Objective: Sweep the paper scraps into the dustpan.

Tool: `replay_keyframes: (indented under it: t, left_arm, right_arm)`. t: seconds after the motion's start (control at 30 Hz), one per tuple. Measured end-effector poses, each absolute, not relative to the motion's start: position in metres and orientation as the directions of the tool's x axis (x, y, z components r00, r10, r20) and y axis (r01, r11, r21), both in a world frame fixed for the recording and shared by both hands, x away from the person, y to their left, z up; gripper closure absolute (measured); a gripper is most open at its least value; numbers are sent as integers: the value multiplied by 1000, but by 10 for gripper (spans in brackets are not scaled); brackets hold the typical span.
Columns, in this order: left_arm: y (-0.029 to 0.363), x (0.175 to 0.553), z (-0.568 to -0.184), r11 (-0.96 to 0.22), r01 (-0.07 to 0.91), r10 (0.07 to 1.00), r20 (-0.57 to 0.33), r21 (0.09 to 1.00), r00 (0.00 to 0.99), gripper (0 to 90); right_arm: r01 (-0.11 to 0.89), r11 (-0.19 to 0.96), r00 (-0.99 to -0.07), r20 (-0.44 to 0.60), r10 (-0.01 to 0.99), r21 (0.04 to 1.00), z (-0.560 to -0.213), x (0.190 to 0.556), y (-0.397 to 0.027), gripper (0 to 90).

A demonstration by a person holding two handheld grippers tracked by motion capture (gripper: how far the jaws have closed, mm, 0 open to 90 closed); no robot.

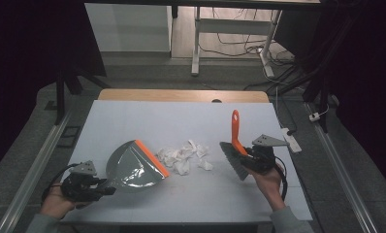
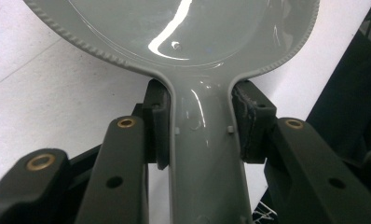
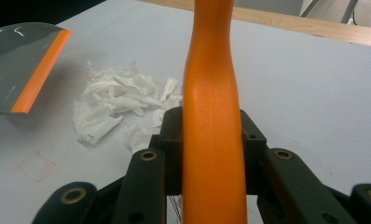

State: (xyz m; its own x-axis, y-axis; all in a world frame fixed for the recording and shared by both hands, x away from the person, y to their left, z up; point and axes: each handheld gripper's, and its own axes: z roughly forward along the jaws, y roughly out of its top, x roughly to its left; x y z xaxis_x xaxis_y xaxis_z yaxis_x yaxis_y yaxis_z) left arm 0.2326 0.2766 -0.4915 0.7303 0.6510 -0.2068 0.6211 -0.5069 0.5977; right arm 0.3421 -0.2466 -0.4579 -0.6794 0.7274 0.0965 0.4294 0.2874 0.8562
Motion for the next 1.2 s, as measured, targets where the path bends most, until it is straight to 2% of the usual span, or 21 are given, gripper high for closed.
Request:
replay_keyframes:
  t: [0.43, 1.2]
  left_arm:
    - [279, 233, -502, -551, 634, 644, -207, 543, 737, 613]
    - [266, 244, -515, -588, 612, 594, -232, 528, 770, 613]
  right_arm:
    - [440, 275, -664, 104, 740, 855, -459, 359, -238, 703]
    - [472, 296, -637, 89, 766, 830, -464, 404, -199, 703]
